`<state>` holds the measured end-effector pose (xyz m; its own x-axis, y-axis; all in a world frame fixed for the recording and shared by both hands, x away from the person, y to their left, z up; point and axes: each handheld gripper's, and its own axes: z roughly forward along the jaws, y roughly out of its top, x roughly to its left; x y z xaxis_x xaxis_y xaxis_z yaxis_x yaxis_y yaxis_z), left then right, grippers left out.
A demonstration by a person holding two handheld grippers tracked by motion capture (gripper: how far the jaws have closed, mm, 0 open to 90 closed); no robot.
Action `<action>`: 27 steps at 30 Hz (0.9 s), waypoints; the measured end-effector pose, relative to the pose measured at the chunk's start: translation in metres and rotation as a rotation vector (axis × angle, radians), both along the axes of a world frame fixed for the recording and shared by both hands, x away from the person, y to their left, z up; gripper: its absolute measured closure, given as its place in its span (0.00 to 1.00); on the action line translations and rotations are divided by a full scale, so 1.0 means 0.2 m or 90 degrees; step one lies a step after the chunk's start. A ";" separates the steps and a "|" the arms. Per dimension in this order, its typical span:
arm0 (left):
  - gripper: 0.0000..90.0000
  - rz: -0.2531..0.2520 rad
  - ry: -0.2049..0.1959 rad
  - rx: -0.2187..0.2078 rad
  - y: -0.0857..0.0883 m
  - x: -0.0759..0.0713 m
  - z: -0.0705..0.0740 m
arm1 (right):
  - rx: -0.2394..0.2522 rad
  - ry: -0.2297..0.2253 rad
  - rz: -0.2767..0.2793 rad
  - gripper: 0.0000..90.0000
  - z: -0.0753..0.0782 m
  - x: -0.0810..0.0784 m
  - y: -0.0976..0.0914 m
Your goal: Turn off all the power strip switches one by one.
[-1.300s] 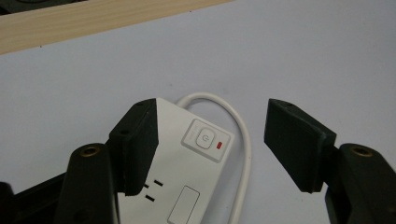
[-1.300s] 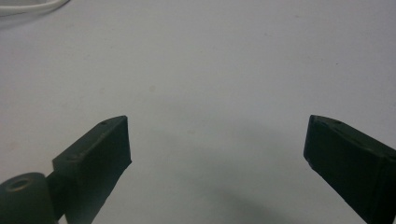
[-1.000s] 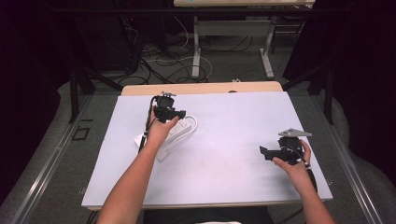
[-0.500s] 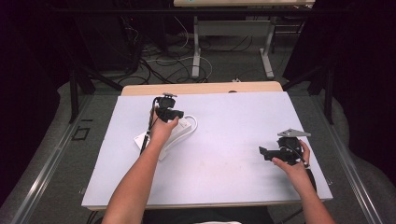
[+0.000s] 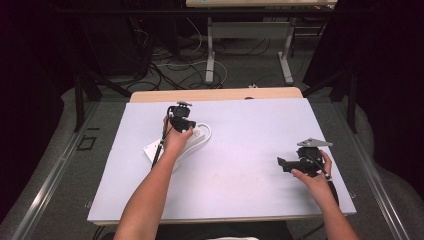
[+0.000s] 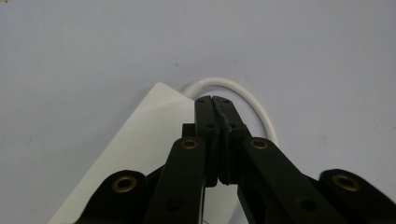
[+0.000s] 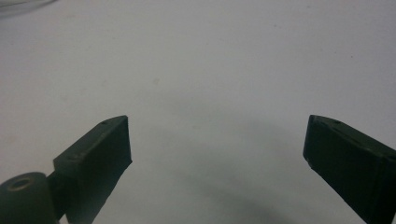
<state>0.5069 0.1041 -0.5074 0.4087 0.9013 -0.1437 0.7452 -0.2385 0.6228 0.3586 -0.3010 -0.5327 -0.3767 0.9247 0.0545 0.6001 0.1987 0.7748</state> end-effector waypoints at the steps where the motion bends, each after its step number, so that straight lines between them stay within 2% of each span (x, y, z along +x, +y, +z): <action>1: 1.00 0.000 0.000 0.000 0.00 0.00 0.00 | -0.002 0.001 -0.001 0.08 0.00 0.00 0.00; 2: 1.00 0.007 0.005 0.003 -0.01 0.00 -0.01 | -0.002 0.001 -0.001 0.08 0.00 0.00 0.00; 7: 1.00 0.001 0.014 0.015 -0.03 0.00 -0.03 | 0.001 0.001 0.001 0.08 0.00 0.00 0.00; 10: 1.00 0.004 0.017 0.009 -0.04 0.00 -0.04 | 0.000 0.000 0.001 0.08 0.00 0.00 0.00; 11: 1.00 -0.009 0.016 0.016 -0.04 0.00 -0.04 | 0.000 0.000 0.002 0.08 0.00 0.00 -0.01; 15: 1.00 -0.009 0.021 0.019 -0.05 0.00 -0.05 | 0.002 0.003 0.002 0.08 0.00 0.00 -0.01; 16: 1.00 -0.002 0.024 0.015 -0.06 0.00 -0.06 | 0.002 0.003 0.002 0.08 0.00 0.00 -0.01; 21: 1.00 -0.013 0.022 0.015 -0.05 0.01 -0.07 | 0.007 0.005 -0.001 0.08 0.00 0.00 -0.01; 26: 1.00 -0.001 0.037 0.004 -0.05 0.01 -0.07 | 0.008 0.008 -0.001 0.08 -0.01 0.00 -0.01; 27: 1.00 -0.002 0.035 0.010 -0.05 0.01 -0.07 | 0.008 0.008 -0.002 0.08 -0.01 0.00 -0.01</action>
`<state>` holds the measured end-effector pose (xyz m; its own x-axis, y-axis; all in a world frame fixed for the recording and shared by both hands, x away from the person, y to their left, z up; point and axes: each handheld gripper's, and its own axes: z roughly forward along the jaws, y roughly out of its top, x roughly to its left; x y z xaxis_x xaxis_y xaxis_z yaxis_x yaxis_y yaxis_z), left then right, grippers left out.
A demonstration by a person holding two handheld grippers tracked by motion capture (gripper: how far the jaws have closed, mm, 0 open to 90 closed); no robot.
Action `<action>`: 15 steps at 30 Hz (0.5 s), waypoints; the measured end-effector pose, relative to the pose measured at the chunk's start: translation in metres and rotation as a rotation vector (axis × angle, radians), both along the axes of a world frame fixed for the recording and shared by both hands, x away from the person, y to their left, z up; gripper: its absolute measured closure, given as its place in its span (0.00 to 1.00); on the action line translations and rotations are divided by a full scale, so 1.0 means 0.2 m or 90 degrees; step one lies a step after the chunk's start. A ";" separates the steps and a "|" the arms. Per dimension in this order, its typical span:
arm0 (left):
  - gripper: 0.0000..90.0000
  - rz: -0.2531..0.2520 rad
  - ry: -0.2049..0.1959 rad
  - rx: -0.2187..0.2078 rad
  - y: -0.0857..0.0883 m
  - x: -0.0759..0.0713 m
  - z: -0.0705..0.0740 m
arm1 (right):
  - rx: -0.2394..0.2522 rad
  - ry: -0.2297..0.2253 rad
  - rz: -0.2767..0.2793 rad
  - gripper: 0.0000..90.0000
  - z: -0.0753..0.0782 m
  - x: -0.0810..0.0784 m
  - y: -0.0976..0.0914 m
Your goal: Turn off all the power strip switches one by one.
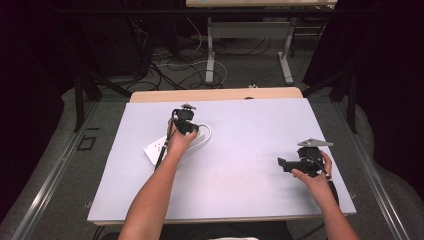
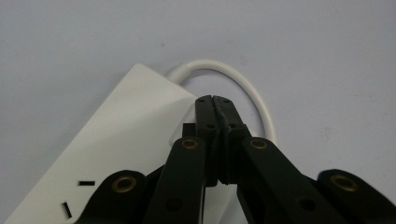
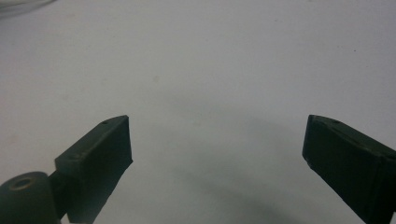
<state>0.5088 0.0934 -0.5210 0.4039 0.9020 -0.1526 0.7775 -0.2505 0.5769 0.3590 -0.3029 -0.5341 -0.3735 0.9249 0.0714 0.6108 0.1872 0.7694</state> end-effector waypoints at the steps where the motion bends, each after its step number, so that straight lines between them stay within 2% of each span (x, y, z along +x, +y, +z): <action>1: 1.00 0.000 0.000 0.000 0.00 0.00 0.00 | 0.001 0.000 0.000 0.08 0.00 0.00 0.00; 5: 1.00 -0.006 0.001 0.010 0.00 0.00 0.00 | 0.003 0.000 -0.004 0.09 0.00 0.00 0.00; 6: 1.00 -0.006 -0.005 0.021 -0.01 -0.01 0.00 | 0.002 0.000 -0.004 0.09 0.00 0.00 0.00; 8: 1.00 0.001 -0.003 0.021 -0.02 -0.01 0.00 | 0.003 0.003 -0.005 0.09 0.00 0.00 0.00; 9: 1.00 -0.009 -0.007 0.035 -0.03 -0.01 0.00 | 0.003 0.002 0.000 0.09 0.00 0.00 0.00; 11: 1.00 -0.006 -0.001 0.031 -0.02 -0.01 0.00 | 0.002 0.002 -0.002 0.09 0.00 0.00 0.00; 15: 1.00 0.000 -0.003 0.033 -0.02 -0.01 0.00 | 0.004 0.003 -0.001 0.09 0.00 0.00 0.00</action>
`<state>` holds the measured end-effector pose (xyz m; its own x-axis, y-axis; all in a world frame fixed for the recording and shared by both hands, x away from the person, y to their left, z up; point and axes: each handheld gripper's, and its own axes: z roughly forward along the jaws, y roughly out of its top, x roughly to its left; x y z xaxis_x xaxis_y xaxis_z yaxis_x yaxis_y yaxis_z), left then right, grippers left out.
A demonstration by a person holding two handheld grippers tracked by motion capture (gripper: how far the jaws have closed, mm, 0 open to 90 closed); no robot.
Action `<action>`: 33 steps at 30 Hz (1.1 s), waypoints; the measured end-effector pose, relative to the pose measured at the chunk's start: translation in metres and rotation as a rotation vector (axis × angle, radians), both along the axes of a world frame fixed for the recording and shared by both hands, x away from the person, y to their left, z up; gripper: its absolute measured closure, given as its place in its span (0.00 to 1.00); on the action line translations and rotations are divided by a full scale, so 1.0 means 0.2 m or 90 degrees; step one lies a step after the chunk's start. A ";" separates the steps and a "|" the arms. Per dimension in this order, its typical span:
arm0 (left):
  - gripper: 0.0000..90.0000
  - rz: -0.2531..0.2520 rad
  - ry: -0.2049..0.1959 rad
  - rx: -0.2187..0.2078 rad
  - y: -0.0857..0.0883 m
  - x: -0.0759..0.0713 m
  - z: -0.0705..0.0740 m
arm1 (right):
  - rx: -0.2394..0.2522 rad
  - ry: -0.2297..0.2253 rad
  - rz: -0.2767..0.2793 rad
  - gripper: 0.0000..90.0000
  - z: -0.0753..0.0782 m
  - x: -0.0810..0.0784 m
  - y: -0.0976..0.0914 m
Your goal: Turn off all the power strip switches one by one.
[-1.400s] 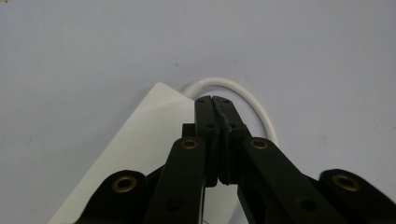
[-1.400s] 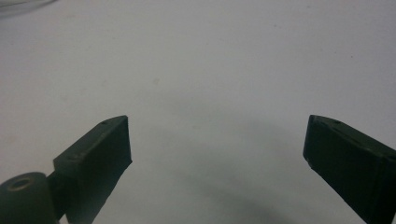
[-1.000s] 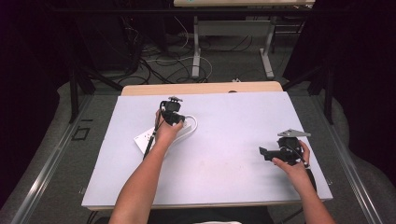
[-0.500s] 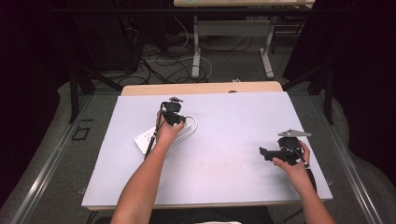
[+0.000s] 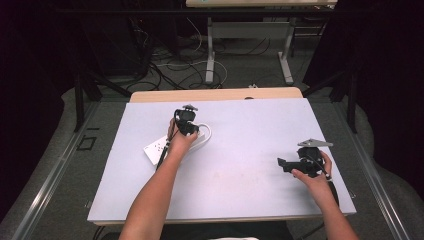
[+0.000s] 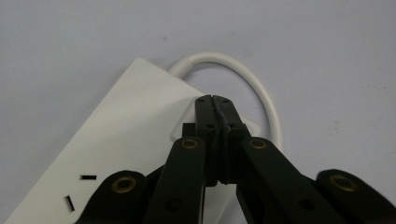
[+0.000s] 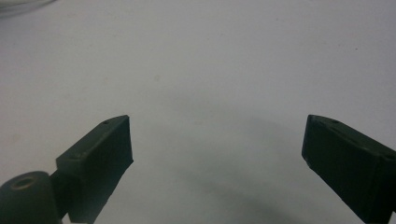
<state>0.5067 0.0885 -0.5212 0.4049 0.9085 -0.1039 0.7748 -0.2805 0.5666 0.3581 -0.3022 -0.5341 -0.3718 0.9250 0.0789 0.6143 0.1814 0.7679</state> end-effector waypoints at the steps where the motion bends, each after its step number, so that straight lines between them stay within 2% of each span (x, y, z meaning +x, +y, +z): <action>1: 1.00 0.004 -0.003 -0.001 0.00 0.00 0.01 | -0.001 -0.001 0.001 0.09 0.00 0.00 0.00; 8: 1.00 0.007 -0.001 -0.016 0.02 0.00 0.01 | 0.000 -0.003 0.001 0.09 0.00 0.00 0.00; 33: 1.00 0.001 0.007 -0.030 0.12 -0.07 0.10 | 0.002 -0.003 -0.002 0.09 0.00 0.00 -0.01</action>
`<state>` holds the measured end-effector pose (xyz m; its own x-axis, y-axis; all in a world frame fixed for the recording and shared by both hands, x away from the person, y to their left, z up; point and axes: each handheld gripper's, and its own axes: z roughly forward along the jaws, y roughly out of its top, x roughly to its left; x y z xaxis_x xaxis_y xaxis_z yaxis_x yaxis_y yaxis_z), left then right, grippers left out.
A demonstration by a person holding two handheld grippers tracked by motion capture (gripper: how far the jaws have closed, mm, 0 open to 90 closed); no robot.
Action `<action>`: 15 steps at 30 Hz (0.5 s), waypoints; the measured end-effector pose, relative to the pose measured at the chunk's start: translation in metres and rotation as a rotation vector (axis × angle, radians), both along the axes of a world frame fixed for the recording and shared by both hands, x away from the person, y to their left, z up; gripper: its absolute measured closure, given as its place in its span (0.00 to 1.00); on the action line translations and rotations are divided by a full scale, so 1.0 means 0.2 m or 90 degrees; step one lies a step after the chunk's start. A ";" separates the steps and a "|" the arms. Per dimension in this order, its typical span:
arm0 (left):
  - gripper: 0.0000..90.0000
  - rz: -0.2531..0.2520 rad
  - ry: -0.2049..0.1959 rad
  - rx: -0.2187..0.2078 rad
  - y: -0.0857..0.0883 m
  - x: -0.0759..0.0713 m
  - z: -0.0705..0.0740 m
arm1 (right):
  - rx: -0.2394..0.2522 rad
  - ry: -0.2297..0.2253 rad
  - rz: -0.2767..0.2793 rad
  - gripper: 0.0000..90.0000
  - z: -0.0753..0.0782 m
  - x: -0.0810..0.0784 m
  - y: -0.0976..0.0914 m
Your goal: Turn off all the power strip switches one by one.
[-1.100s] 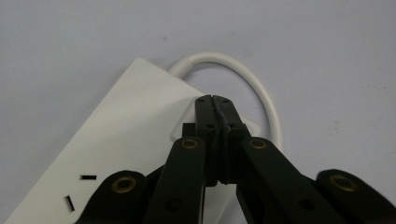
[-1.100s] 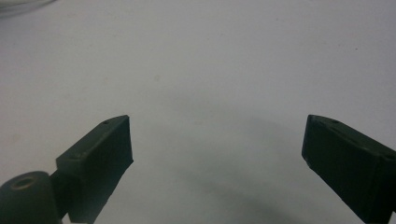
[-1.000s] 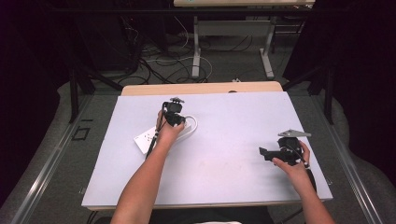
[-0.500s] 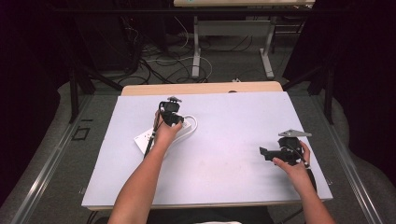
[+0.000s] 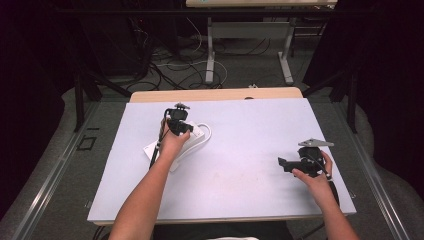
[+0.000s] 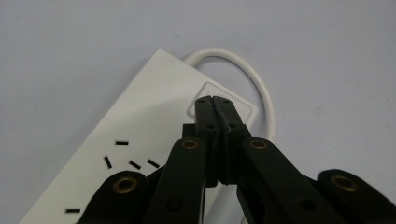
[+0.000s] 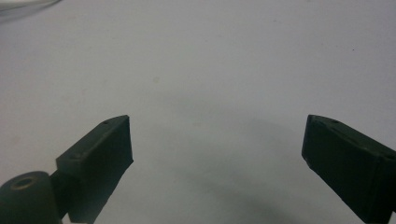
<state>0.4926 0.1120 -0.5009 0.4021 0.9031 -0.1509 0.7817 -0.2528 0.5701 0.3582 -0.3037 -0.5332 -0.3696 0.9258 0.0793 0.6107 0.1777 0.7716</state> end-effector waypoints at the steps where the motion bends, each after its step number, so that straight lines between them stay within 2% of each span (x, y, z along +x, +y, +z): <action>1: 1.00 0.001 0.000 -0.001 0.01 0.00 0.00 | 0.000 0.000 0.000 0.09 0.00 0.00 0.00; 15: 1.00 -0.002 0.008 0.000 0.03 -0.04 0.02 | 0.002 0.000 0.000 0.09 0.00 0.00 0.00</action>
